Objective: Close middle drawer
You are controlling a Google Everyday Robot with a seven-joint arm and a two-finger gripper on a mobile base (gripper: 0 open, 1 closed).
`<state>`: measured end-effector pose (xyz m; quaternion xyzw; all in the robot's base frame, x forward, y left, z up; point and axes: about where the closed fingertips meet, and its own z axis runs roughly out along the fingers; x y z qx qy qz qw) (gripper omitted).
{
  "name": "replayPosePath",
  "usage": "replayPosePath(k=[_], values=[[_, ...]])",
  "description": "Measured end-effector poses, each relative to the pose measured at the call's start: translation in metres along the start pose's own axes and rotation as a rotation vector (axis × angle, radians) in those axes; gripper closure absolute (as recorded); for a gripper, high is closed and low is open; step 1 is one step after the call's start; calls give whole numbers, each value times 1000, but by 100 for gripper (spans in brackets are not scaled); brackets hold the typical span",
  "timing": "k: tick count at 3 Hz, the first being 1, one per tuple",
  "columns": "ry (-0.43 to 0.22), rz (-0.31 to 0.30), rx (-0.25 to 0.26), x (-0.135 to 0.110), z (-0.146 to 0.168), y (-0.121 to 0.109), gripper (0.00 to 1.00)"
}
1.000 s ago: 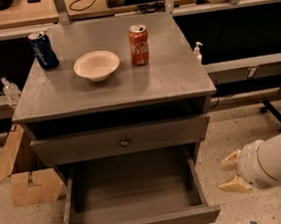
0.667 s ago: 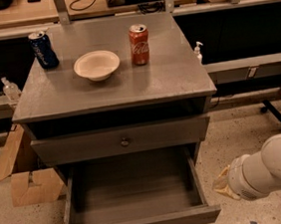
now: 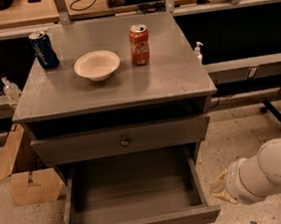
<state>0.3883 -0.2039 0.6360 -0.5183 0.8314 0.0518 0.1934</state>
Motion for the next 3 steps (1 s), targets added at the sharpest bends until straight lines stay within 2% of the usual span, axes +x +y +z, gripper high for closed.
replayPosePath(k=[1,2,3], values=[[-35,25,-89,23,61,60,100],[-30,-37,-115,40,109,109,100],[-29,-126,-129,44,162,129,100]])
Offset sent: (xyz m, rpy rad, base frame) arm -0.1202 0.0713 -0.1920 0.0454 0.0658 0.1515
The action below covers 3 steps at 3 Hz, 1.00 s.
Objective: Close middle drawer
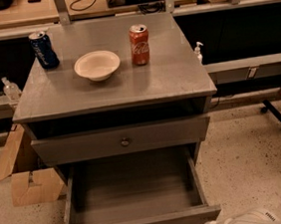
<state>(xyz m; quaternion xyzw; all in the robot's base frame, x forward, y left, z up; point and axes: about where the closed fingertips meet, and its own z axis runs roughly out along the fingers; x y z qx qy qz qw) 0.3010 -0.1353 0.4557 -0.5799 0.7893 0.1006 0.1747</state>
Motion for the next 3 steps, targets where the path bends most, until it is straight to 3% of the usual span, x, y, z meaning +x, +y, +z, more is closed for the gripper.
replayPosePath(k=[1,3], values=[[-11,-50,-9,-4,38,-14,100],[-31,-98,-56,-40,121,-38,100]])
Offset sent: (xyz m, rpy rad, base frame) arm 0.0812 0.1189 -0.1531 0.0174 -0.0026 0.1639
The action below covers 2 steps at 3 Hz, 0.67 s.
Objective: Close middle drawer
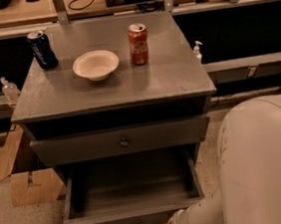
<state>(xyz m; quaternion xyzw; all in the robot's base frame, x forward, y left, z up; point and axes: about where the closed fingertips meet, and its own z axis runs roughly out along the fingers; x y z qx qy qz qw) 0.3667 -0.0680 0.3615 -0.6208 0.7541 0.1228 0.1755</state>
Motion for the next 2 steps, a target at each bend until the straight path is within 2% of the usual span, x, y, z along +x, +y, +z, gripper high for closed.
replayPosePath(k=[1,2], values=[[-3,-2,4,-4,1,-4,100],[-29,-15,37,-32,29,-37,100]])
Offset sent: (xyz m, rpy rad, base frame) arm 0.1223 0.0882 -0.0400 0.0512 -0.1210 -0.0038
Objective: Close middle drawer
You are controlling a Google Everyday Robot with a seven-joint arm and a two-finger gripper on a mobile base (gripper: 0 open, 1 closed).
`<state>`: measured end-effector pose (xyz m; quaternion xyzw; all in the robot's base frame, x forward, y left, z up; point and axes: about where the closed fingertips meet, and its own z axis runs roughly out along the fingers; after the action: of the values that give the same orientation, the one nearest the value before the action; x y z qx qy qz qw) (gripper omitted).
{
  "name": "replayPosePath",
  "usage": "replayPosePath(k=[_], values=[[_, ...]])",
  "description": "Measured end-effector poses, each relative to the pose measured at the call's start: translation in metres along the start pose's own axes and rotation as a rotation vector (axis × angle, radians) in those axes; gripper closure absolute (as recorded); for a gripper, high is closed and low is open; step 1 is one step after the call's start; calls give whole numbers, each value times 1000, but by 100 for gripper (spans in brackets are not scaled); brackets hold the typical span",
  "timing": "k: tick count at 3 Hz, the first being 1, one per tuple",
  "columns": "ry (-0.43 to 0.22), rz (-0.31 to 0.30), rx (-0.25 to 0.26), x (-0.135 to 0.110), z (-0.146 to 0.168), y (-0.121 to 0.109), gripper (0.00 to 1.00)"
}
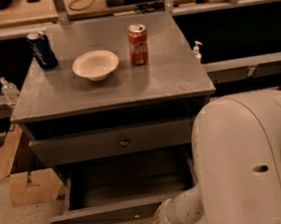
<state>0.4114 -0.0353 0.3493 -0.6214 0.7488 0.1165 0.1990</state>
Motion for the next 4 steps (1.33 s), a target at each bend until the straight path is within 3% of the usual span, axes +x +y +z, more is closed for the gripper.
replayPosePath(k=[1,2,3,4], values=[[-2,-1,8,-3,2,-5,100],[-13,-5,42,-18,12,-30,100],[-13,-5,42,-18,12,-30,100],[-2,-15,82,-27,18,-63,100]])
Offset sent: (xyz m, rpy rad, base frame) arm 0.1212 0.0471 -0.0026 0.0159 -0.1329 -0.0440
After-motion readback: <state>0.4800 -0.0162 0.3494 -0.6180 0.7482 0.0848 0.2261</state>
